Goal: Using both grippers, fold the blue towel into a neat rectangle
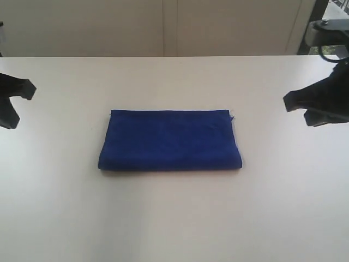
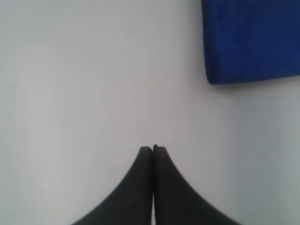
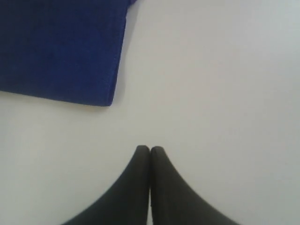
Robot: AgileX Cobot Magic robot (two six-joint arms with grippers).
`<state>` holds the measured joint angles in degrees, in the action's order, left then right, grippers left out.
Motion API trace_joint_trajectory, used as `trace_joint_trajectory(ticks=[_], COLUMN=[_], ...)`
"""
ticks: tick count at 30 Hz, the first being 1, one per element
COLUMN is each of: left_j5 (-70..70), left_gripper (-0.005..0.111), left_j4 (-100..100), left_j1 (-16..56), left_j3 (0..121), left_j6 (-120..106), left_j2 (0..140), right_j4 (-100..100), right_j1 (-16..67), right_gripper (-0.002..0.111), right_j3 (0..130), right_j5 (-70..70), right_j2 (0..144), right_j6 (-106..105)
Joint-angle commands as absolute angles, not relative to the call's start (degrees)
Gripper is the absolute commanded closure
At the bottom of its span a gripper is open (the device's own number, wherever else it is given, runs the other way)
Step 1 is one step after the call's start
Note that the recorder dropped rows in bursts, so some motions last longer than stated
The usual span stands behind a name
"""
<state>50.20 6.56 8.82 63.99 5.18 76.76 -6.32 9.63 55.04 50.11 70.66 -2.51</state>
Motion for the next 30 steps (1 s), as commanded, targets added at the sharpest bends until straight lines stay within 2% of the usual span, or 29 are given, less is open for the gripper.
trace_joint_trajectory(ticks=[1, 9, 15, 19, 30], left_j5=[46.4, 40.6, 30.2, 26.6, 26.9], left_gripper=[0.107, 0.107, 0.107, 0.107, 0.107], left_j4=[8.2, 8.2, 7.3, 6.3, 6.3], left_j1=[8.8, 8.8, 8.8, 8.8, 8.8], left_j3=[55.6, 43.8, 36.2, 34.8, 34.8], left_j6=[4.9, 4.5, 4.1, 4.1, 4.0], left_j2=[64.9, 45.7, 35.8, 33.9, 34.0], right_j4=[-5.6, -5.5, -3.7, -1.1, -1.2], right_j1=[9.1, 9.1, 9.1, 9.1, 9.1], right_gripper=[0.108, 0.108, 0.108, 0.108, 0.108], right_j3=[50.1, 43.1, 38.2, 33.5, 32.8], right_j5=[49.4, 46.0, 42.6, 35.3, 37.6], right_j2=[58.0, 33.0, 19.2, 15.1, 12.2], right_j6=[-2.3, -2.4, -3.2, -3.2, -2.3])
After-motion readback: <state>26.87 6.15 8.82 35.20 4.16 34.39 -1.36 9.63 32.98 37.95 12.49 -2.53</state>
